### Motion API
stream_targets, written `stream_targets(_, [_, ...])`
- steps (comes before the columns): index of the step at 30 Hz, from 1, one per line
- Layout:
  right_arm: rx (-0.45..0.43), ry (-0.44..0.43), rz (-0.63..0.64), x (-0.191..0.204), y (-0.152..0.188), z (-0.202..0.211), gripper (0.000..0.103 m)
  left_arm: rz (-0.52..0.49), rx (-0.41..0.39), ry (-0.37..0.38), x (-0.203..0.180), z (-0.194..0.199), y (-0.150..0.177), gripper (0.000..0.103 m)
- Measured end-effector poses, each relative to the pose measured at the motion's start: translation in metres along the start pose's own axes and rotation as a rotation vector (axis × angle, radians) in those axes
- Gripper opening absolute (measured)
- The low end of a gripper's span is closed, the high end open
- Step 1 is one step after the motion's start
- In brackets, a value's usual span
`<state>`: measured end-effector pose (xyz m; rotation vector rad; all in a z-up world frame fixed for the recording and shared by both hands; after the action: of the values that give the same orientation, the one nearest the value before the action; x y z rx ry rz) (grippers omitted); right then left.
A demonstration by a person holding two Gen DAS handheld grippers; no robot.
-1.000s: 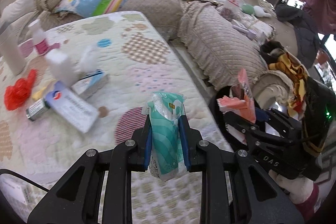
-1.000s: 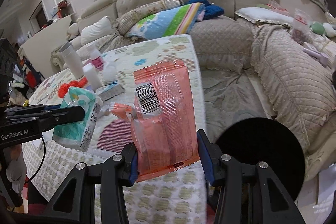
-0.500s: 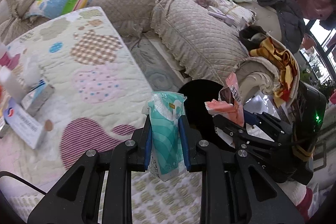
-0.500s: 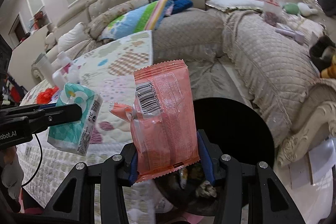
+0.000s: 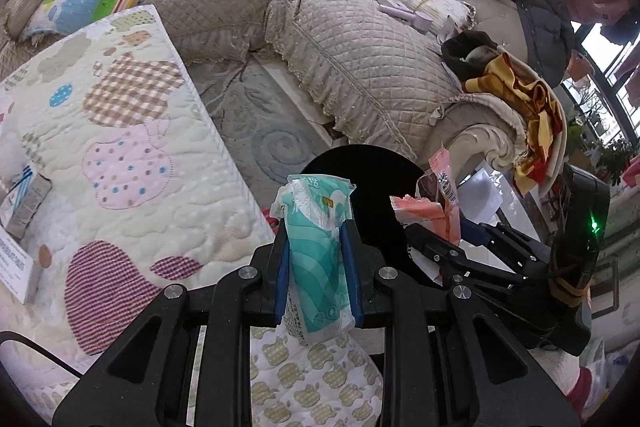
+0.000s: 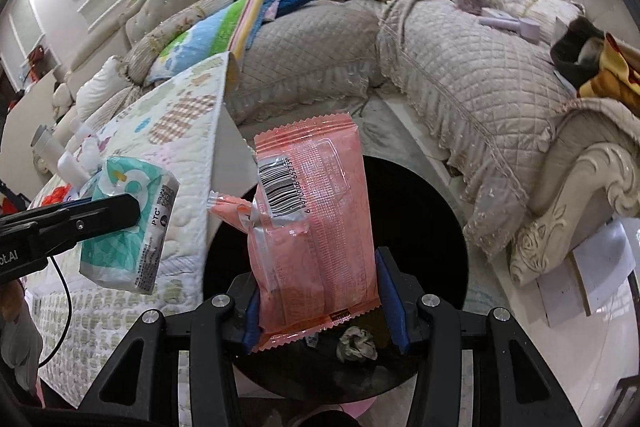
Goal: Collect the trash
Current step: 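Carry the teal tissue pack and pink packet over the black bin with both tools, then open both tools to drop the tissue pack and pink packet into the bin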
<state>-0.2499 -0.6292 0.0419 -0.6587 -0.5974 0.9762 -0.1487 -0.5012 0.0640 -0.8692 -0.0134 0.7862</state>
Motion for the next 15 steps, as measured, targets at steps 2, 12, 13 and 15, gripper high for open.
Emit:
stream_targets(2, [0.005, 0.009, -0.007, -0.004, 0.001, -0.001, 0.047, 0.003, 0.002, 0.011, -0.001, -0.004, 0.0, 0.022])
stream_targets(12, [0.022, 0.038, -0.082, -0.023, 0.004, -0.005, 0.065, 0.059, 0.014, 0.093, -0.003, -0.014, -0.001, 0.03])
stream_targets(13, [0.021, 0.04, -0.088, -0.023, 0.004, -0.005, 0.068, 0.063, 0.018, 0.098, -0.003, -0.014, -0.001, 0.032])
stream_targets(15, [0.019, 0.04, -0.094, -0.024, 0.004, -0.004, 0.068, 0.068, 0.019, 0.103, -0.003, -0.014, 0.0, 0.037])
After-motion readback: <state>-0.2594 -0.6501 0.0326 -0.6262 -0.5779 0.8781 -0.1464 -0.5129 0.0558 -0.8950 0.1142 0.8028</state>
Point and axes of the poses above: each gripper's, at about its wrist camera, not at the fingertips, and z roughly against the way its jaws point, x to its left, y to its underside, the point moved 2 cm from there along -z, roughly the way its jaws point, and after that the axes turned 13 degrees about -x, right-handed, at the moved point
